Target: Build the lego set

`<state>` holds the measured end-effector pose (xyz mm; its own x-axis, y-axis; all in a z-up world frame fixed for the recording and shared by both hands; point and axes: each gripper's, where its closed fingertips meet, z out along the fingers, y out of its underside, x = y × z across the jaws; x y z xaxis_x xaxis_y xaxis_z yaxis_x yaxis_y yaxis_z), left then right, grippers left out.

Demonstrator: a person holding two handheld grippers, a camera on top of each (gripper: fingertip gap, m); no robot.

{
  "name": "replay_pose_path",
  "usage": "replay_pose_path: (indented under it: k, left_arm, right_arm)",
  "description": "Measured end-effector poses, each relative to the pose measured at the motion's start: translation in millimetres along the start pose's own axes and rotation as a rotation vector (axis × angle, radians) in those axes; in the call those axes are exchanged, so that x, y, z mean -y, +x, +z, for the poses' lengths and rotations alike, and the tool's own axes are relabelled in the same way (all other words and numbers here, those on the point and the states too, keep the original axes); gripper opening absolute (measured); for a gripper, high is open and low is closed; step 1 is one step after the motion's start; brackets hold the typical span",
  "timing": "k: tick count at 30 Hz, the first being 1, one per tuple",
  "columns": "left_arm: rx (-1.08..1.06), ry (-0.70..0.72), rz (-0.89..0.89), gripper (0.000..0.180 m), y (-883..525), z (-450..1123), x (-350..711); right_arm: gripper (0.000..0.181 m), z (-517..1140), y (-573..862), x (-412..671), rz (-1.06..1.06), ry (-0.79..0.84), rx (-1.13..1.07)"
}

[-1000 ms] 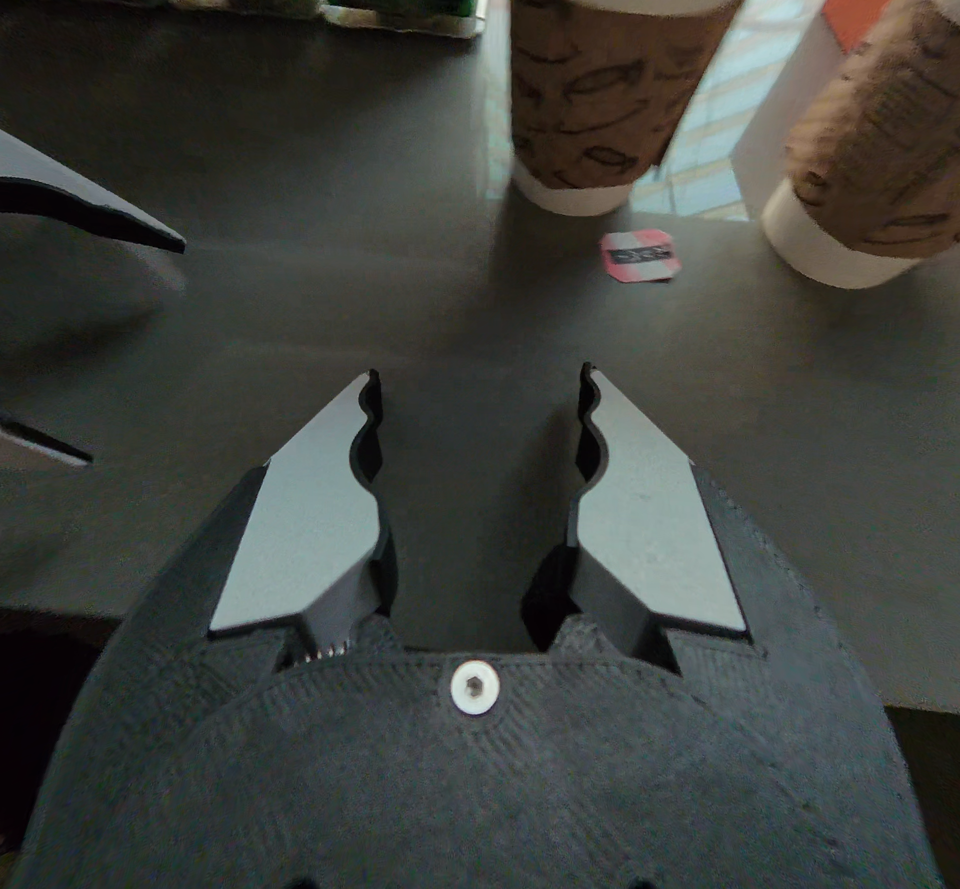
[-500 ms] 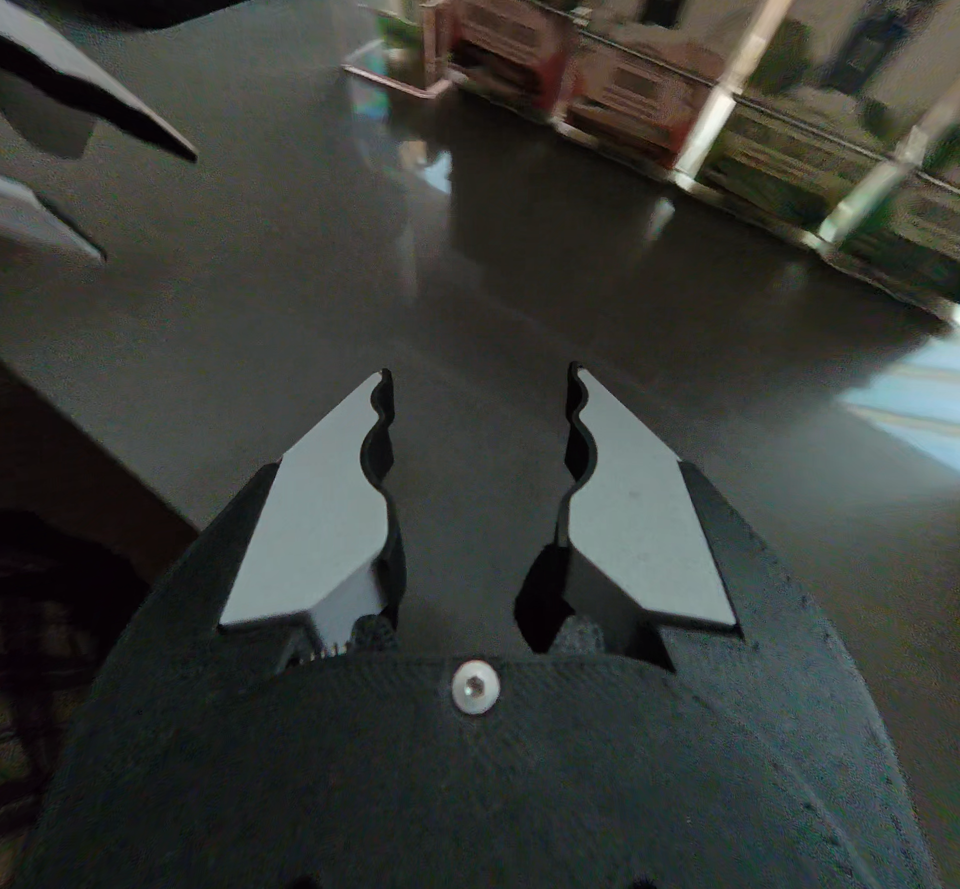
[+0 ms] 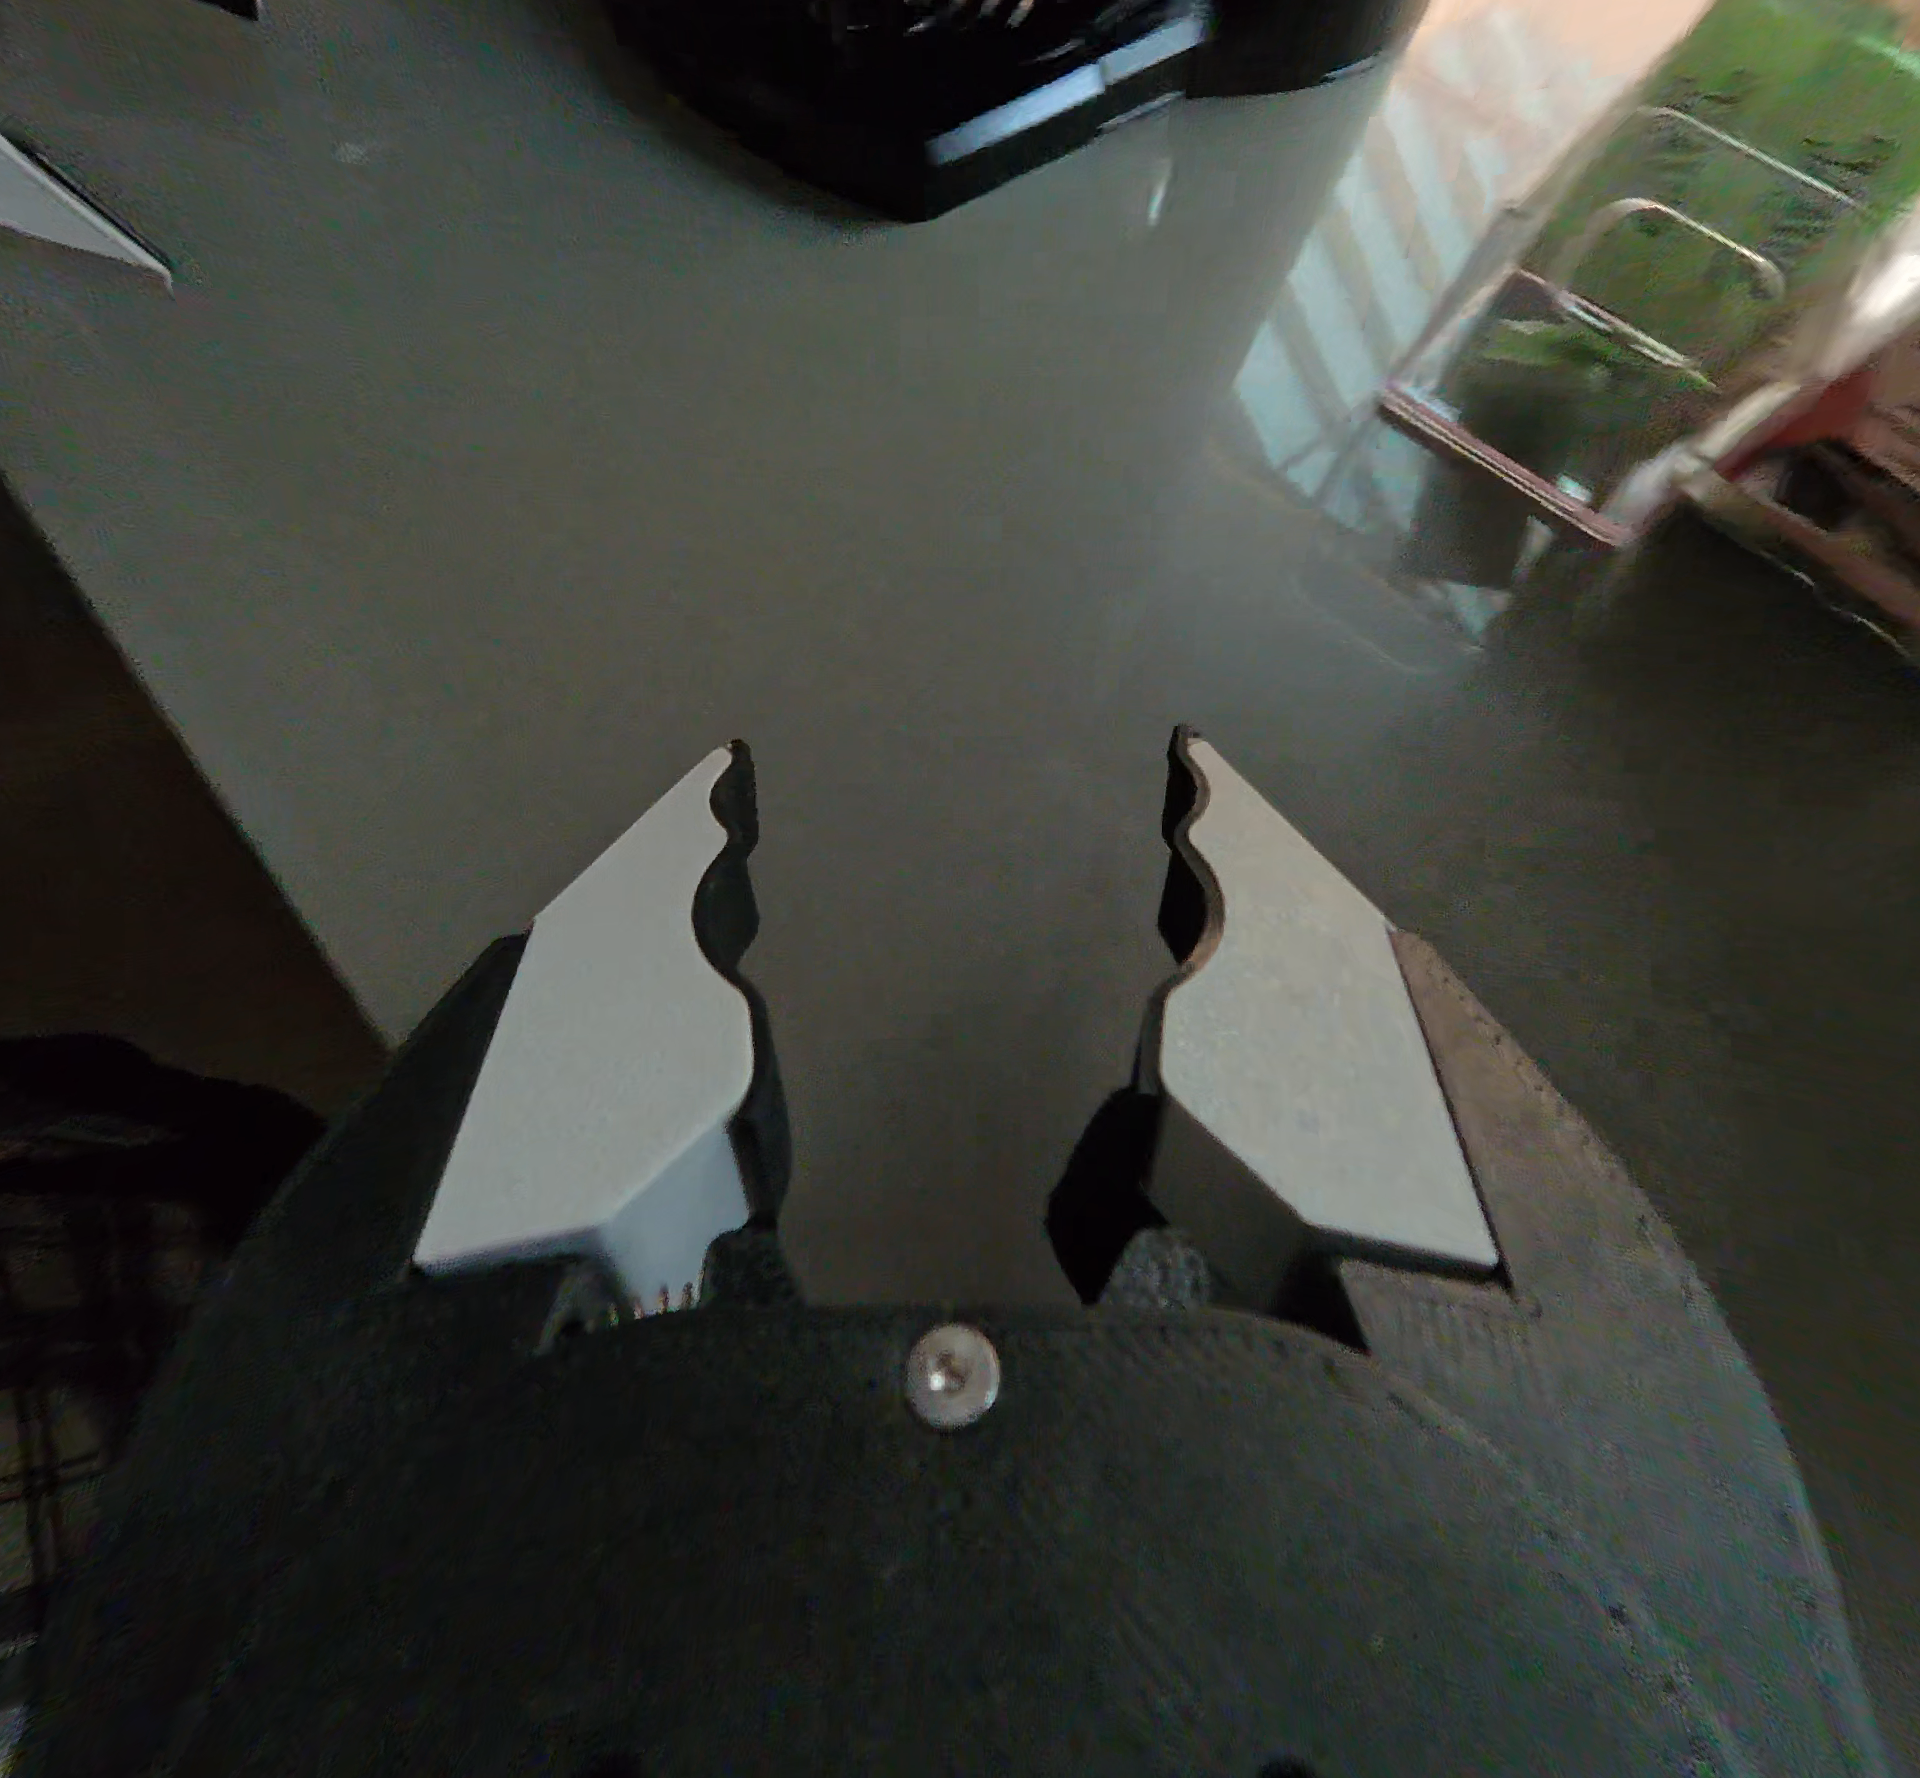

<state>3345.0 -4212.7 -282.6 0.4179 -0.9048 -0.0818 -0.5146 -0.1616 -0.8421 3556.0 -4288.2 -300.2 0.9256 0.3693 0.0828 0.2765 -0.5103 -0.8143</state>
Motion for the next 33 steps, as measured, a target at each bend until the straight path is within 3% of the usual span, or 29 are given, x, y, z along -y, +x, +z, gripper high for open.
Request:
replay_pose_path:
  k: [7,14,20,29,33]
  left_arm:
    - [0.064,0.053,-0.006,0.078,-63.6,-66.9,-38.9]
    - [-0.022,0.104,-0.026,0.081,-76.0,-97.3,-55.5]
    - [-0.236,0.199,0.027,0.087,-20.5,-61.7,-3.9]
    - [-0.481,0.236,0.145,0.102,112.5,24.7,84.8]
    - [-0.546,0.236,0.128,0.118,173.2,69.2,132.0]
  right_arm:
    - [0.077,38.3,-60.1,25.8,-0.005,-0.038,-0.005]
    - [0.078,37.3,-84.5,36.4,0.088,-0.013,-0.055]
    - [0.08,-22.6,-47.8,15.3,0.185,0.018,-0.252]
    - [0.098,-181.3,63.1,-59.8,0.369,0.094,-0.681]
    - [0.099,-248.8,118.9,-96.6,0.388,0.135,-0.8]
